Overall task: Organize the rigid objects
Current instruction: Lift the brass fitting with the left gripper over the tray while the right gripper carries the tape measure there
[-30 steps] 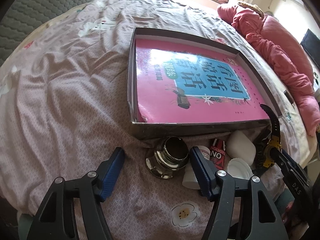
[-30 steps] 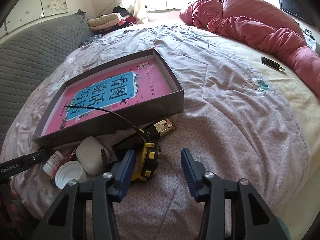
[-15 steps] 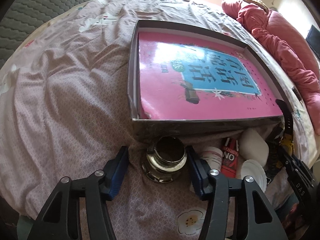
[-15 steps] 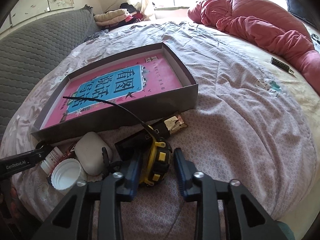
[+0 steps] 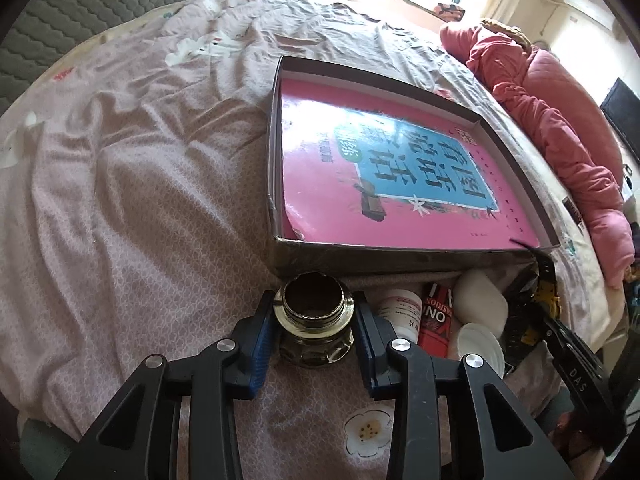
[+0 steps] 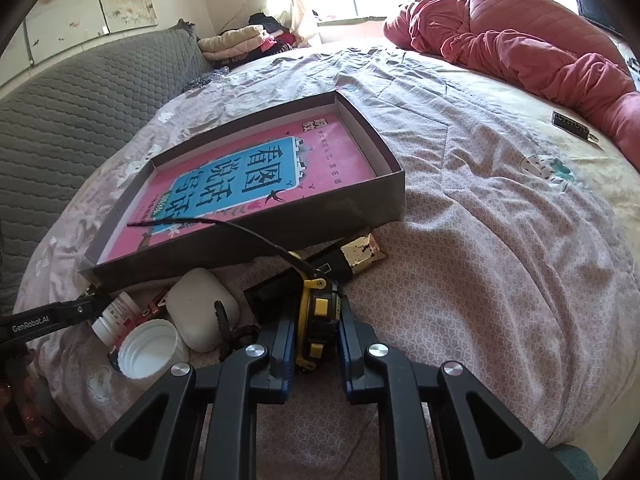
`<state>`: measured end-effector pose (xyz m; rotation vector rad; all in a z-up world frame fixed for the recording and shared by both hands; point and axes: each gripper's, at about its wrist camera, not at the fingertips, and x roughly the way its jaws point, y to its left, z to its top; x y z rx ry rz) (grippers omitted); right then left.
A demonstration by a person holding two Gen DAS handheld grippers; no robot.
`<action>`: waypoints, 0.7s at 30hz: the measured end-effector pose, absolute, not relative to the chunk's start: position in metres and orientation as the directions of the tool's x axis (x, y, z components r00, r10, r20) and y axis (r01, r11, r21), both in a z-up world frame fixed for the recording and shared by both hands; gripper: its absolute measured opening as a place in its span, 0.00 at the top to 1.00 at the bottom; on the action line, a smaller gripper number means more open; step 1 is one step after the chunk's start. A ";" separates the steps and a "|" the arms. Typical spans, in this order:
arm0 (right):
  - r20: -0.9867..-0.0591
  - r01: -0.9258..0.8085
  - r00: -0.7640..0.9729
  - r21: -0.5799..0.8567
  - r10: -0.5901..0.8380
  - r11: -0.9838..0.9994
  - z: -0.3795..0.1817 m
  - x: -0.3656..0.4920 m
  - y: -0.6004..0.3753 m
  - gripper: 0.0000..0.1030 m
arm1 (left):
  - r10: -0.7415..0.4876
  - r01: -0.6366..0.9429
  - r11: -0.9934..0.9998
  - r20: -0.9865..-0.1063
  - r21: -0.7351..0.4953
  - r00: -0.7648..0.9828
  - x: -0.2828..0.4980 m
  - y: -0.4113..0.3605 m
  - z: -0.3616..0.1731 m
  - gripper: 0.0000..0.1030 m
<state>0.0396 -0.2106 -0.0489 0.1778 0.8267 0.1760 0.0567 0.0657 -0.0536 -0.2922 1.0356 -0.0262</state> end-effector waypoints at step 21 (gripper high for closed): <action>-0.642 -0.099 0.708 0.324 0.296 0.941 -0.034 0.033 -0.225 0.83 | -0.149 -0.124 0.957 -0.810 -0.264 0.568 0.041 0.062 -0.019 0.64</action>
